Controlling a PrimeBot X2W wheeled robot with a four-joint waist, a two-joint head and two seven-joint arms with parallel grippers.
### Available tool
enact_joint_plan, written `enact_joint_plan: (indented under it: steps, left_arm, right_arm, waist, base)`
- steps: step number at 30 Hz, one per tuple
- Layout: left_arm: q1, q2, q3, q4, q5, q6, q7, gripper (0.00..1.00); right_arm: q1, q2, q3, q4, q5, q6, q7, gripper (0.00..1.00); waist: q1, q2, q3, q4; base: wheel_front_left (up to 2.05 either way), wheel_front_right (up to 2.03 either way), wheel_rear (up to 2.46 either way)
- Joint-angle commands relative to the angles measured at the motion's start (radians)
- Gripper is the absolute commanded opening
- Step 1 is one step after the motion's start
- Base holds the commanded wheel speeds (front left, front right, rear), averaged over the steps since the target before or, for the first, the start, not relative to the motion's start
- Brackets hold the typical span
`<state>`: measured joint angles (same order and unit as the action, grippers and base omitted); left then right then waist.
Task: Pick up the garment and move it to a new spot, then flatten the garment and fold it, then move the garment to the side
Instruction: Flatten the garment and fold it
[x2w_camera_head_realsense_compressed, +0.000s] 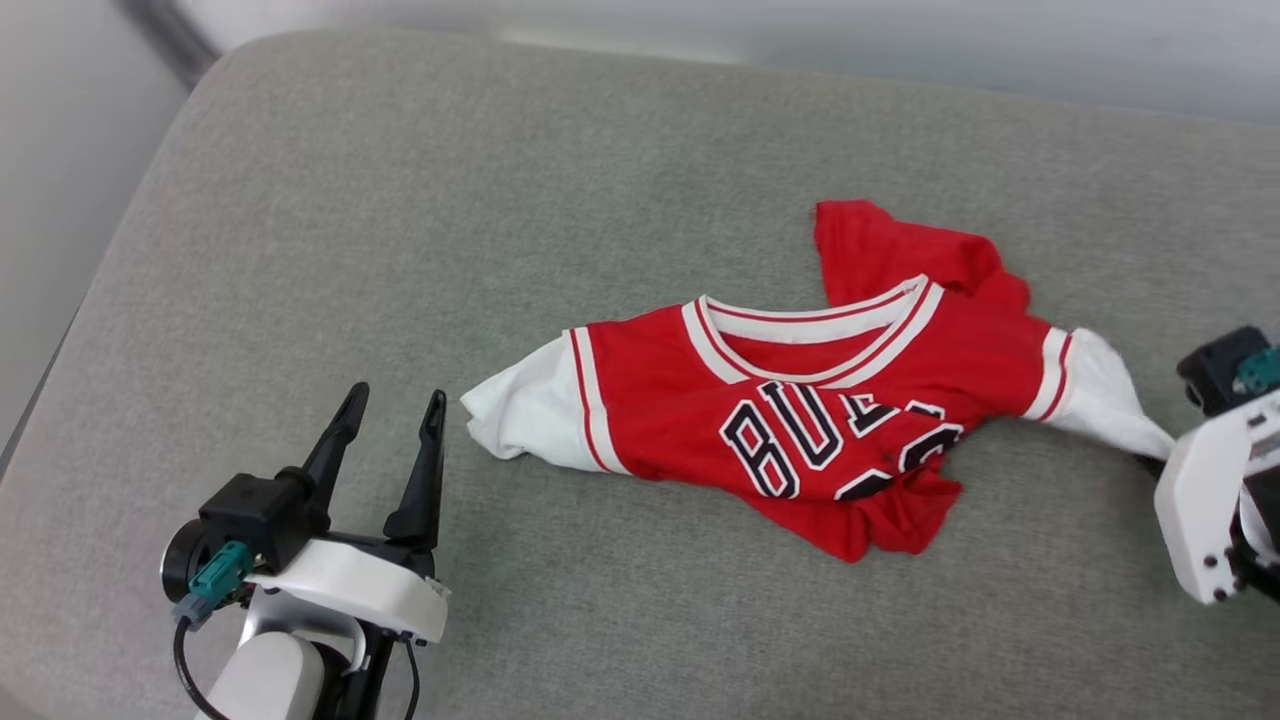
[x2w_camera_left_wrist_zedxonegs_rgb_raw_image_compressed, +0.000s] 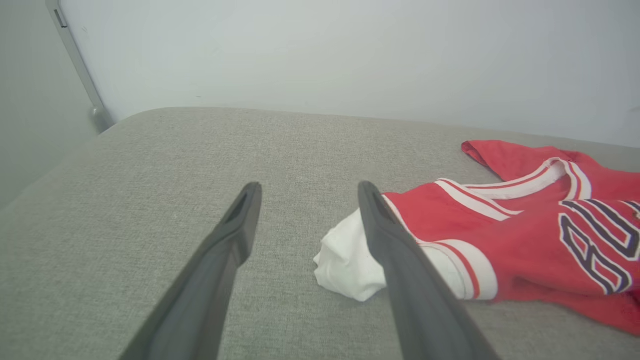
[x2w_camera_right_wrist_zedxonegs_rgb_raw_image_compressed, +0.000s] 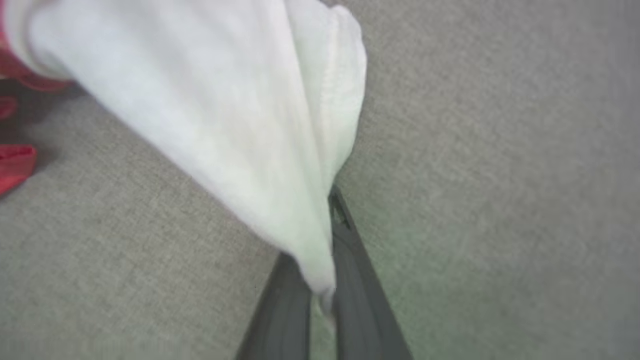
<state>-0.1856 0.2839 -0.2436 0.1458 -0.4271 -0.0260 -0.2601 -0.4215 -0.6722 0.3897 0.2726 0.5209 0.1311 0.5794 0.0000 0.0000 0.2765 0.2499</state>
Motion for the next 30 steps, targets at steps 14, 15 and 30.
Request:
enact_joint_plan:
  steps: [14,15,30]
  left_arm:
    - [0.043,0.017,0.020,-0.016,0.002,0.003,-0.006,1.00]
    - [0.042,0.018,0.019,-0.017,0.002,0.003,-0.006,1.00]
    - [0.048,0.022,0.030,-0.008,-0.019,0.002,-0.006,1.00]
  right_arm:
    - [0.217,-0.134,0.004,-0.040,-0.093,-0.001,-0.089,0.00]
    - [0.225,-0.138,0.005,-0.025,-0.101,-0.001,-0.094,0.00]
    - [0.236,-0.023,-0.014,0.064,-0.060,0.002,-0.188,1.00]
  waist:
    - [0.0000,0.0000,-0.070,-0.123]
    - [0.0000,0.0000,-0.068,-0.124]
    - [0.0000,0.0000,-0.099,-0.161]
  base:
    - [0.00,0.00,0.00]
    - [0.00,0.00,0.00]
    - [0.00,0.00,0.00]
